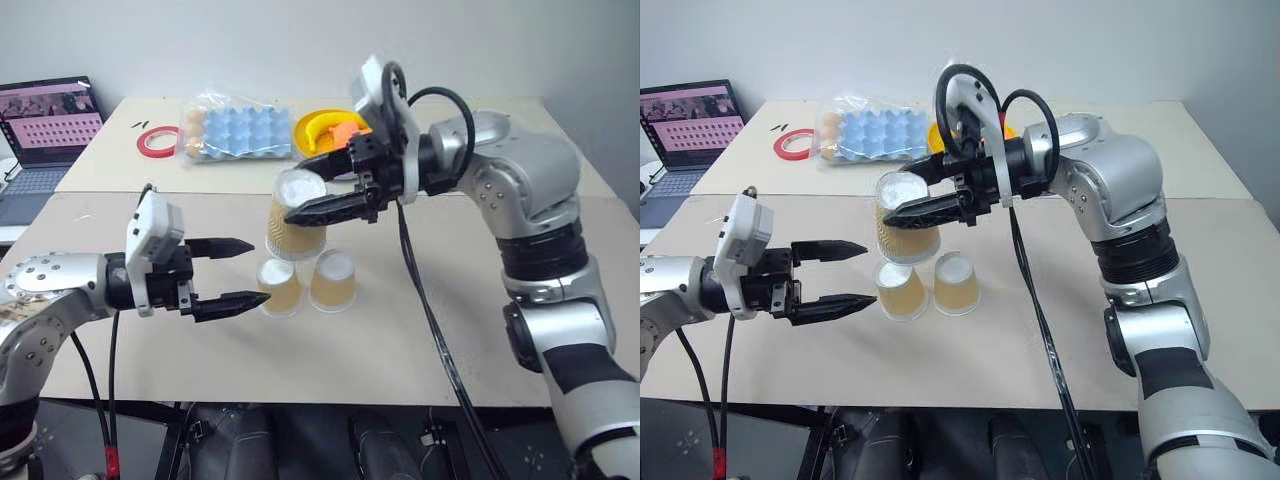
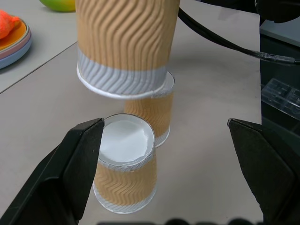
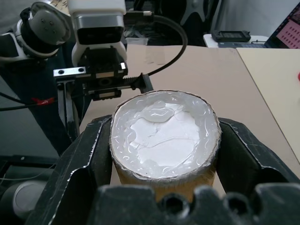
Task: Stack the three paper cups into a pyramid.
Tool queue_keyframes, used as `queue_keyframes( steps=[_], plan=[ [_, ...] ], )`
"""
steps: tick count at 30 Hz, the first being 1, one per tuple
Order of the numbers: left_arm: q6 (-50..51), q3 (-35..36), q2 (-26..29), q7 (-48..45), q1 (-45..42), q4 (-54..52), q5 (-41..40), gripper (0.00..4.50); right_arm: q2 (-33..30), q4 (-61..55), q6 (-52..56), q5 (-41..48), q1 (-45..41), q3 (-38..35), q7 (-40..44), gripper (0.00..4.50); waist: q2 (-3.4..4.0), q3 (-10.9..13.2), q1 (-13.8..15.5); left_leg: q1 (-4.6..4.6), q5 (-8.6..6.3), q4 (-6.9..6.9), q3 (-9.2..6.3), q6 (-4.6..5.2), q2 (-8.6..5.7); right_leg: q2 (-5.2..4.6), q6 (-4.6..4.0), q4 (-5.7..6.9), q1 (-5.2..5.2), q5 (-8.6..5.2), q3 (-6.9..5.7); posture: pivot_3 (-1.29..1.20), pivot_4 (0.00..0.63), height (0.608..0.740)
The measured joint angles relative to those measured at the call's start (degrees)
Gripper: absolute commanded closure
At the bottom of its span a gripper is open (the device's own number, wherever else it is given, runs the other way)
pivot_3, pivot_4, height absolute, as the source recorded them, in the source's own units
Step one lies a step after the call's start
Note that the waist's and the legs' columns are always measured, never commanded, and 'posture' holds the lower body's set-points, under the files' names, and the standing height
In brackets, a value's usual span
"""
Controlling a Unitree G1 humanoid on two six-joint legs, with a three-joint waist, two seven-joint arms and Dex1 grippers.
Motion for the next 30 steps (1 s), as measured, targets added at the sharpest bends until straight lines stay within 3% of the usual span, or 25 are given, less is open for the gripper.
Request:
queue_keyframes(
  steps=[10, 30],
  plan=[
    [0.1, 0.0, 0.3, 1.4, 0.1, -1.0, -1.7, 0.00, 0.3, -0.5, 0.0, -1.3, 3.4, 2.8, 1.3, 1.69, 0.00, 0.0, -0.1, 0.02, 0.00, 0.04, 0.00, 0.00, 0.00, 0.00, 0.00, 0.03, 0.01, 0.00, 0.01, 0.00, 0.150, 0.641],
    [0.1, 0.0, 0.5, 2.2, 0.1, -1.0, -2.0, 0.00, 1.0, 3.4, -1.7, -4.5, 0.9, 2.5, 3.0, 1.69, 0.00, 0.0, -1.1, 0.03, 0.00, 0.01, 0.00, 0.00, 0.00, 0.00, 0.00, 0.01, 0.01, 0.00, 0.00, 0.00, 0.150, 0.641]
  ],
)
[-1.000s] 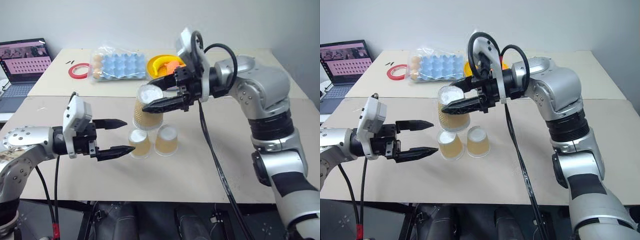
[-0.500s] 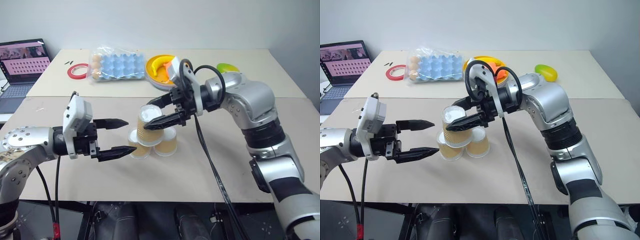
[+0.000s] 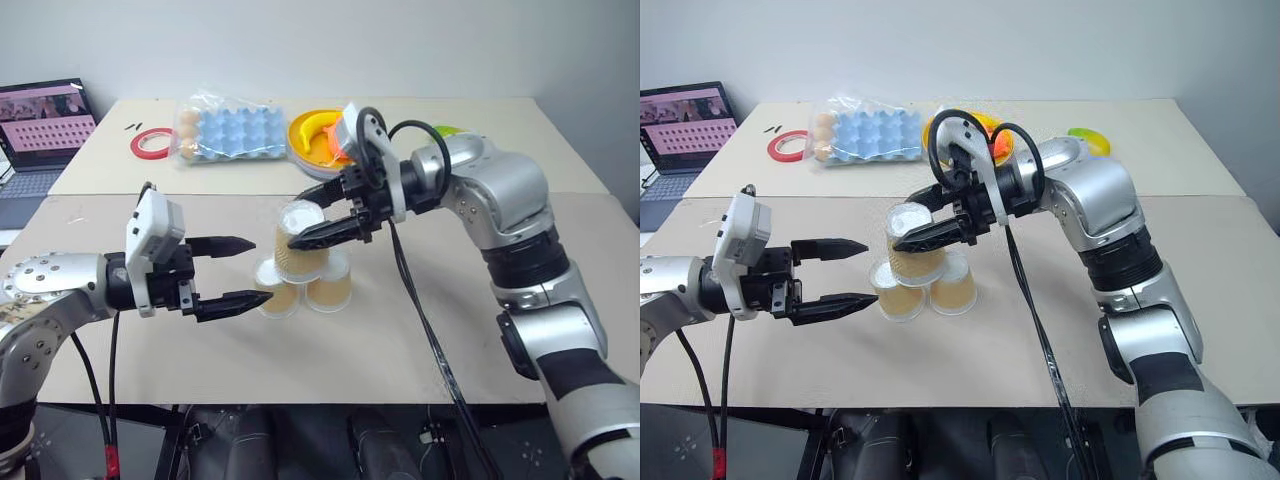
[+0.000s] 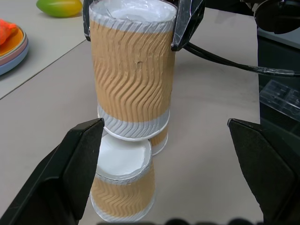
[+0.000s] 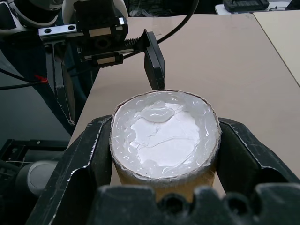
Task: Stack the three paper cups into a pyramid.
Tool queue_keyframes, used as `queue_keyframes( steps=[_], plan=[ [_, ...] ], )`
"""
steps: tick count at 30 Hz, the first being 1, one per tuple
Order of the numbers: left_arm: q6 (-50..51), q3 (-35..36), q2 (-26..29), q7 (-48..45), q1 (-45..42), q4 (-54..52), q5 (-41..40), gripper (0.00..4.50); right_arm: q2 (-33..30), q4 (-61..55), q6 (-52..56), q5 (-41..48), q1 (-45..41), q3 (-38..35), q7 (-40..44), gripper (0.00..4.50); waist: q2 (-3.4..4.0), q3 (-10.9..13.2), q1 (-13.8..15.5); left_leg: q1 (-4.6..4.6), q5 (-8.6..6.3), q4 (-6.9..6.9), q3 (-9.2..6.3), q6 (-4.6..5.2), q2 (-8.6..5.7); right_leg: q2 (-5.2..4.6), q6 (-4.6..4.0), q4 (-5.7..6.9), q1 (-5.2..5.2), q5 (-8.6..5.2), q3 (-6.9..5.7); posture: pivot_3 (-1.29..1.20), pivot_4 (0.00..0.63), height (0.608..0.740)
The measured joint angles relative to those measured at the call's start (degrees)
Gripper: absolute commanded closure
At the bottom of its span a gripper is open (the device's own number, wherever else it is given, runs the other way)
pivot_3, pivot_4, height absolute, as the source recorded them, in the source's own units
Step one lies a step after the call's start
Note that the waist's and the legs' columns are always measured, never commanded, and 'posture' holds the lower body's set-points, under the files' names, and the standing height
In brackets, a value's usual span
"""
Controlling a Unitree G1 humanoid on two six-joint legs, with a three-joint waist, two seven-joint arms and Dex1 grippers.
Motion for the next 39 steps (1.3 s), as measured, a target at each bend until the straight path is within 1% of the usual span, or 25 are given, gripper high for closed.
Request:
queue_keyframes(
  steps=[9, 10, 11, 13, 17, 20, 22, 24, 26, 29, 31, 32, 34, 35, 38, 39],
  plan=[
    [0.0, 0.0, 0.0, 0.0, 0.0, 0.0, 0.0, 0.00, 0.3, 0.7, -2.9, -2.9, 0.9, 0.3, 0.4, 1.69, 0.00, 0.0, 0.0, 0.01, 0.00, 0.01, 0.00, 0.00, 0.00, 0.00, 0.00, 0.00, 0.01, 0.00, 0.00, 0.00, 0.150, 0.641],
    [0.0, 0.0, 0.0, 0.0, 0.0, 0.0, 0.0, 0.00, 0.4, 0.7, -3.2, -3.2, 1.1, 0.3, 0.4, 0.72, 0.00, 0.0, 0.0, 0.02, 0.00, 0.01, 0.00, 0.00, 0.00, 0.00, 0.00, 0.00, 0.01, 0.00, 0.00, 0.00, 0.150, 0.641],
    [0.0, 0.0, 0.0, 0.0, 0.0, 0.0, 0.0, 0.00, 0.5, 0.7, -3.5, -3.5, 1.2, 0.3, 0.3, 0.57, 0.00, 0.0, 0.0, 0.03, 0.00, 0.01, 0.00, 0.00, 0.00, 0.00, 0.00, 0.01, 0.02, 0.00, 0.00, 0.00, 0.150, 0.641],
    [0.0, 0.0, 0.0, 0.1, 0.0, 0.0, 0.0, 0.00, 0.5, 0.7, -3.5, -4.0, 1.8, 0.5, 0.2, 0.03, 0.00, 0.0, 0.0, 0.04, 0.00, 0.01, 0.00, 0.00, 0.00, 0.00, 0.00, 0.01, 0.02, 0.00, 0.00, 0.00, 0.150, 0.641],
    [0.0, 0.0, 0.0, 0.1, 0.0, 0.0, 0.0, 0.00, 0.5, 0.9, -3.4, -4.1, 3.0, 0.6, 0.1, 0.03, -0.01, 0.0, 0.0, 0.01, 0.00, 0.02, 0.01, 0.00, 0.00, 0.00, 0.00, 0.01, 0.01, 0.00, 0.01, 0.00, 0.150, 0.641],
    [0.0, 0.0, 0.0, 0.3, 0.0, 0.0, 0.0, 0.00, -0.2, 1.1, -2.7, -1.8, 2.0, -2.9, 0.6, 0.03, -0.02, 0.0, 0.0, -0.03, 0.00, 0.02, 0.00, 0.00, 0.00, 0.00, 0.00, 0.01, -0.02, 0.00, 0.00, 0.00, 0.150, 0.641],
    [0.0, 0.0, 0.0, 0.5, 0.0, 0.0, 0.0, 0.00, -1.7, 2.3, -0.4, 2.1, -0.3, -7.9, 1.4, 0.03, -0.01, 0.1, 0.2, -0.07, 0.00, 0.02, 0.00, 0.00, -0.01, -0.01, 0.00, 0.00, -0.03, 0.00, 0.00, 0.00, 0.150, 0.641],
    [0.0, 0.6, 0.0, 1.3, 0.4, -0.1, -0.1, 0.00, -4.6, 4.4, 3.5, 7.9, -3.9, -16.0, 1.6, 0.03, -0.03, 0.1, 0.4, -0.07, 0.00, 0.03, 0.00, 0.00, 0.00, -0.01, 0.00, -0.03, -0.01, 0.00, -0.02, 0.00, 0.150, 0.641],
    [0.4, 2.1, 0.0, 2.2, 1.2, -0.1, -0.4, 0.00, -6.6, 5.4, 6.3, 11.6, -5.5, -22.0, 0.8, 0.03, -0.05, 0.1, 0.4, -0.01, -0.02, 0.01, 0.00, 0.02, 0.00, -0.01, 0.00, -0.08, 0.04, 0.00, -0.03, 0.00, 0.150, 0.641],
    [2.3, 8.6, -1.0, 7.0, 3.4, 0.3, -2.7, 0.00, -8.1, 8.8, 11.7, 17.2, -5.7, -31.9, -5.9, 0.03, -0.06, 0.1, -0.1, 0.04, -0.01, 0.00, 0.01, 0.02, 0.00, -0.01, 0.00, -0.02, 0.06, 0.00, 0.04, 0.00, 0.150, 0.641],
    [2.7, 12.3, -2.3, 10.1, 4.7, 0.6, -3.5, 0.00, -8.9, 8.5, 11.8, 17.2, -3.9, -34.7, -10.7, 0.03, -0.07, 0.0, -0.3, 0.17, -0.02, -0.02, 0.02, 0.03, 0.00, -0.01, 0.00, -0.01, 0.09, 0.00, 0.06, 0.00, 0.150, 0.641],
    [2.9, 14.8, -3.7, 12.5, 5.8, 1.2, -3.5, 0.00, -9.1, 6.8, 10.4, 15.2, -1.1, -34.8, -14.6, 0.03, -0.11, 0.0, -0.3, 0.32, -0.03, -0.05, 0.02, 0.05, 0.00, 0.00, -0.04, -0.01, 0.14, -0.02, 0.07, 0.00, 0.150, 0.641],
    [2.9, 19.4, -6.8, 18.3, 9.0, 3.6, -2.0, 0.00, -9.2, 3.7, 6.7, 6.8, 7.6, -31.9, -24.8, 0.03, -0.15, 0.0, -0.5, 0.45, -0.05, -0.05, 0.03, 0.08, 0.00, 0.01, -0.05, 0.01, 0.09, -0.05, 0.12, 0.00, 0.150, 0.641],
    [2.8, 20.6, -8.2, 20.2, 9.8, 4.8, -1.2, 0.00, -8.9, 3.7, 6.1, 3.8, 10.9, -29.9, -28.0, 0.03, -0.14, 0.0, -0.5, 0.43, -0.05, -0.02, 0.06, 0.07, 0.00, 0.00, -0.05, 0.03, 0.04, -0.05, 0.17, 0.00, 0.150, 0.641],
    [1.6, 22.1, -12.3, 26.4, 11.0, 6.9, 1.8, 0.00, -6.8, 3.2, 3.6, -5.3, 19.2, -23.9, -37.8, 0.03, -0.14, 0.0, -0.1, 0.26, -0.03, 0.02, 0.16, 0.05, -0.02, 0.00, -0.03, 0.16, 0.04, -0.05, 0.30, 0.00, 0.150, 0.641],
    [1.3, 22.2, -13.1, 28.2, 11.0, 7.4, 2.8, 0.00, -5.9, 3.2, 3.1, -7.2, 20.6, -22.6, -40.4, 0.03, -0.15, 0.0, -0.1, -0.04, -0.03, 0.04, 0.16, 0.04, -0.03, 0.00, -0.03, 0.21, -0.22, -0.05, 0.29, 0.00, 0.150, 0.641]
  ],
)
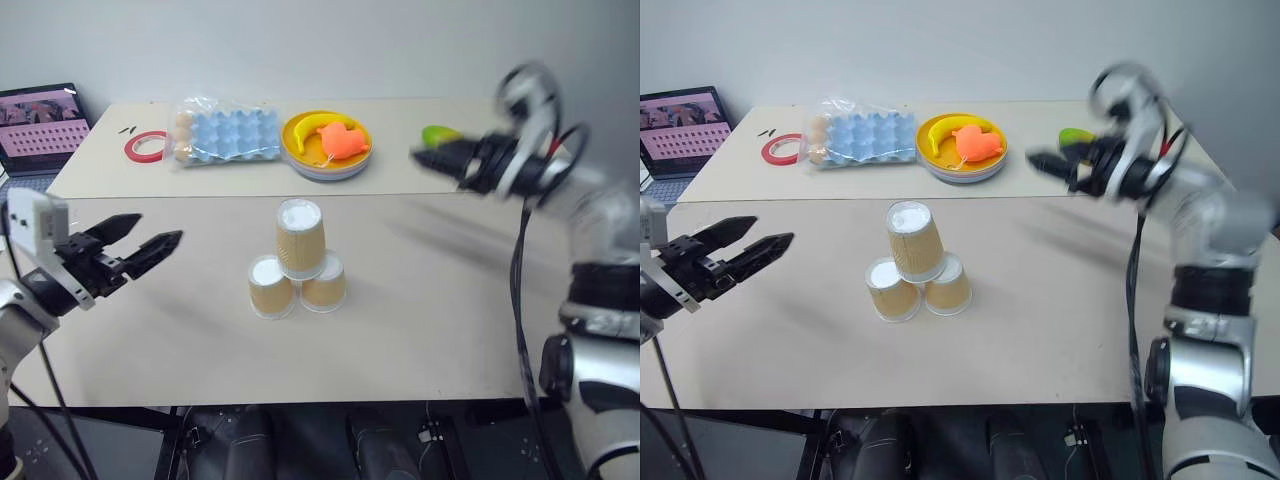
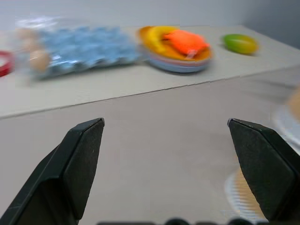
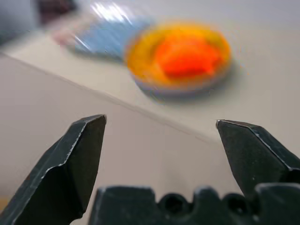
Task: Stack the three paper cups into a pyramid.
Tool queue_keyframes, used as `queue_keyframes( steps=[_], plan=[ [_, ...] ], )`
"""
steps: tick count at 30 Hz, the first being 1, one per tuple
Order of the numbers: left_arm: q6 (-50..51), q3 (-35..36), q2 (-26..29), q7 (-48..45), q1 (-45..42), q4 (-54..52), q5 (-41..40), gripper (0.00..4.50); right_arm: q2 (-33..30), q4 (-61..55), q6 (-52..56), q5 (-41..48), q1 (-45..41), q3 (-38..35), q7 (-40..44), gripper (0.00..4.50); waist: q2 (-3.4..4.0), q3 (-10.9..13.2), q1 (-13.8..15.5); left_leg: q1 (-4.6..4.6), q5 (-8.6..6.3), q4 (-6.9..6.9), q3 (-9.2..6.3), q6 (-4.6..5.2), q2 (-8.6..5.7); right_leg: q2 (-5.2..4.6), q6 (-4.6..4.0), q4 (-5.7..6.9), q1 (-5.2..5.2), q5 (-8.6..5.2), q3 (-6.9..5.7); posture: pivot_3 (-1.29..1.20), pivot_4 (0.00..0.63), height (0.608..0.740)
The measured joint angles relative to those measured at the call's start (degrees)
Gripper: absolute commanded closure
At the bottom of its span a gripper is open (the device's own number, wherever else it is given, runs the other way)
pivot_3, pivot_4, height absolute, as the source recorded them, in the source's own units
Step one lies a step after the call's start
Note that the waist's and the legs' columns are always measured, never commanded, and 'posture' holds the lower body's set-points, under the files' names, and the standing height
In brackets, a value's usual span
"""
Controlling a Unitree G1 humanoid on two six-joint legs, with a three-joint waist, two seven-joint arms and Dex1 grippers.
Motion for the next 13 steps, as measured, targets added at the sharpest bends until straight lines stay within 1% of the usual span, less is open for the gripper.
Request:
queue_keyframes(
  steps=[1, 2, 3, 5, 6, 7, 11, 13],
  plan=[
    [-2.1, -0.7, -2.3, 4.1, -1.5, 1.2, 3.1, 0.00, 1.1, -0.5, -1.6, -3.5, 1.5, 0.7, -4.9, 0.03, 0.07, -0.1, 0.1, -0.17, 0.02, 0.00, -0.01, -0.02, 0.00, 0.00, 0.02, 0.03, -0.13, 0.02, 0.00, 0.00, 0.150, 0.641],
    [-4.4, -0.9, -5.3, 8.3, -3.1, 3.4, 6.4, 0.00, 2.5, -0.4, -2.8, -6.8, 2.9, 1.9, -9.5, 0.03, 0.08, -0.1, 0.4, -0.12, 0.02, 0.13, -0.06, -0.02, 0.00, -0.01, 0.09, 0.08, 0.00, -0.02, -0.10, 0.00, 0.150, 0.641],
    [-6.5, -2.0, -7.0, 11.7, -3.7, 6.2, 9.6, 0.00, 3.7, -0.2, -3.9, -9.5, 4.6, 2.5, -13.8, 0.03, 0.03, -0.1, 0.5, -0.16, 0.02, 0.06, -0.08, -0.02, 0.00, -0.01, 0.08, 0.04, -0.03, -0.02, -0.11, 0.00, 0.150, 0.641],
    [-11.2, -3.0, -11.7, 17.0, -6.6, 11.3, 14.4, 0.00, 6.8, 0.6, -6.2, -12.9, 7.9, 1.0, -21.3, 0.03, 0.01, -0.2, 1.1, -0.20, 0.02, 0.17, -0.08, -0.02, -0.03, -0.06, 0.08, 0.07, 0.02, -0.02, -0.13, 0.00, 0.150, 0.641],
    [-14.6, -3.8, -14.3, 20.0, -8.7, 15.2, 17.2, 0.00, 9.4, 0.7, -7.6, -13.4, 9.9, -0.8, -24.8, 0.03, -0.01, -0.2, 1.3, -0.29, 0.02, 0.24, -0.10, -0.02, -0.03, -0.05, 0.11, 0.08, -0.02, 0.00, -0.17, 0.00, 0.150, 0.641],
    [-17.4, -4.0, -16.2, 22.6, -10.3, 18.5, 19.4, 0.00, 11.3, 0.5, -9.5, -13.7, 11.3, -1.5, -27.0, 0.03, -0.01, -0.2, 1.4, -0.40, 0.02, 0.37, -0.10, -0.02, -0.03, -0.05, 0.12, 0.17, -0.10, 0.01, -0.16, 0.00, 0.150, 0.641],
    [-27.4, -6.3, -18.9, 28.9, -13.7, 28.6, 27.5, 0.00, 12.3, -1.4, -12.7, -15.7, 14.4, -1.7, -30.1, 0.03, -0.07, -0.2, 1.4, -0.52, 0.01, 0.67, -0.10, -0.03, -0.02, -0.05, 0.23, 0.19, -0.10, 0.07, -0.14, 0.00, 0.150, 0.641],
    [-30.5, -6.9, -19.7, 29.6, -14.0, 31.6, 29.1, 0.00, 12.8, -2.7, -13.2, -16.1, 15.5, -1.8, -30.6, 0.03, -0.10, -0.3, 1.4, -0.52, 0.01, 0.72, -0.11, -0.02, -0.02, -0.04, 0.23, 0.19, -0.07, 0.07, -0.16, 0.00, 0.150, 0.641]
  ],
)
